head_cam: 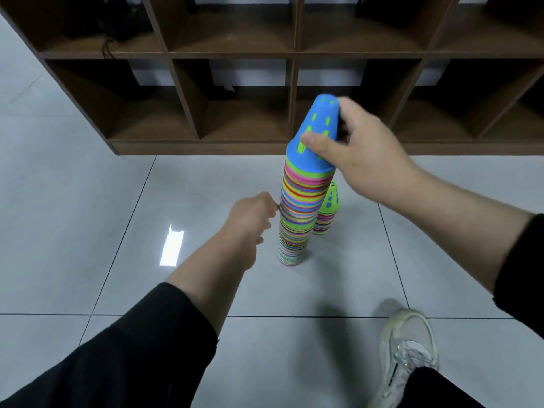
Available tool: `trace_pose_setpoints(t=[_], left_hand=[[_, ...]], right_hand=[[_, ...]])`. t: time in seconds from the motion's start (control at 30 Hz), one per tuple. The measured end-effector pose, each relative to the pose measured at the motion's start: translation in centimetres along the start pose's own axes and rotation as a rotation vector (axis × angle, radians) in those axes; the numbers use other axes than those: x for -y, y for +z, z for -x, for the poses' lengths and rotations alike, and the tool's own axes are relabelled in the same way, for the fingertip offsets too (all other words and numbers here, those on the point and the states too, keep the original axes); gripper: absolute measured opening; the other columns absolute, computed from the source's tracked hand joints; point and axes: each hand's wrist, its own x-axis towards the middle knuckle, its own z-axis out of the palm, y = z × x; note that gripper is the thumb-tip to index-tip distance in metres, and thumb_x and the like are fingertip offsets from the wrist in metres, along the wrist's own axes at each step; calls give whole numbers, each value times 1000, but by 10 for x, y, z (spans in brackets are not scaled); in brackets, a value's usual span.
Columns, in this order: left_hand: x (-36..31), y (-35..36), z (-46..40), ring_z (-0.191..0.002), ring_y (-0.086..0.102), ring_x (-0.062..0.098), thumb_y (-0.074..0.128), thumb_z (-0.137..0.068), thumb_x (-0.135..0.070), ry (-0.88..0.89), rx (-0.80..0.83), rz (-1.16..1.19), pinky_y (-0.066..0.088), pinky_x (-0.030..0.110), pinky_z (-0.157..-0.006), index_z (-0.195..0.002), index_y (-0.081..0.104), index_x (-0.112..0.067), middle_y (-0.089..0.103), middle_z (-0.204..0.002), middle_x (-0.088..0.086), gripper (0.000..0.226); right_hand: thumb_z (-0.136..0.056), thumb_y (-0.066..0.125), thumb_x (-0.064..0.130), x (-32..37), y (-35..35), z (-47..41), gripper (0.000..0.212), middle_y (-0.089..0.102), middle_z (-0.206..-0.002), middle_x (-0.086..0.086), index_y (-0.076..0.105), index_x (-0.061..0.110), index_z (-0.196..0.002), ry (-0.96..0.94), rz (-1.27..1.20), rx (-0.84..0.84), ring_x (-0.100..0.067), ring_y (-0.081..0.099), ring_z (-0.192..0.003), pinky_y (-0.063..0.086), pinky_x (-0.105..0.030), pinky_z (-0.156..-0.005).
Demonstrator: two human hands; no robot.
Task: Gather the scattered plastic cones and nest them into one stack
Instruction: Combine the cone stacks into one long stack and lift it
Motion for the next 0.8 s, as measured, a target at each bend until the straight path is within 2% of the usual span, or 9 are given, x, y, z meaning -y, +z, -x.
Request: trace_pose_setpoints(t=[0.1, 0.2, 0.27, 0.33, 0.47, 0.53, 0.6, 0.67, 0.8], left_hand=[[14, 11, 3, -84, 47, 20, 48, -96, -19, 135, 42, -146, 41, 28, -69, -87, 63, -14, 57, -93, 2, 18], [28, 17, 0, -80, 46, 12, 41, -97, -14, 287, 57, -133, 40, 10, -54, -84, 58, -24, 55, -84, -5, 23], [32, 16, -3, -79, 54, 8, 39, -95, -12, 332, 38, -113, 43, 6, -58, -79, 64, -28, 63, -78, -13, 33], [32, 14, -9, -87, 63, 4, 40, -95, -13, 325, 19, -117, 51, 17, -76, -79, 70, -32, 70, -84, -21, 39], [23, 11, -24, -111, 62, 12, 42, -96, -21, 311, -35, -141, 49, 39, -102, -116, 70, -22, 69, -116, -9, 34], [17, 8, -36, -112, 62, 14, 41, -97, -20, 289, -54, -145, 48, 41, -103, -123, 66, -18, 68, -119, -5, 36], [11, 7, -48, -108, 63, 14, 40, -97, -18, 264, -54, -143, 50, 39, -100, -124, 65, -16, 69, -114, -2, 36], [3, 7, -60, -105, 64, 15, 40, -97, -18, 235, -54, -140, 51, 38, -98, -124, 65, -15, 70, -111, -1, 36], [-7, 14, -90, -100, 65, 18, 45, -96, -21, 195, -49, -159, 51, 38, -92, -117, 68, -13, 72, -107, 3, 32]], right_hand=[[-87, 68, 46, -18, 14, 7, 36, 67, -97, 5, 53, 23, -109, 44, -34, 104, -19, 63, -92, 54, -47, -82], [-87, 68, 48, -24, 16, 4, 34, 66, -98, 9, 52, 28, -109, 53, -72, 123, -16, 64, -94, 55, -47, -83], [-86, 70, 45, -26, 13, 1, 33, 67, -100, 12, 52, 29, -109, 62, -89, 157, -11, 65, -96, 56, -45, -86], [-85, 72, 45, -30, 11, 0, 38, 66, -108, 18, 52, 33, -115, 81, -84, 208, -3, 64, -101, 55, -37, -91], [-88, 53, 61, -35, 3, -1, 53, 57, -133, 21, 43, 38, -135, 28, -151, 148, 3, 53, -122, 42, -27, -104], [-96, 46, 52, -44, -1, -7, 47, 56, -136, 12, 45, 28, -137, 34, -204, 18, 2, 52, -125, 41, -24, -103], [-98, 52, 44, -62, -4, -15, 42, 57, -134, 11, 48, 26, -136, 116, -99, -48, 2, 53, -121, 44, -28, -101], [-95, 58, 45, -88, -8, -21, 44, 54, -137, 11, 48, 30, -134, 199, 99, -3, -4, 52, -123, 45, -34, -104], [-90, 65, 48, -132, -11, -29, 60, 46, -146, 5, 42, 28, -142, 307, 353, 201, -14, 47, -130, 39, -28, -100]])
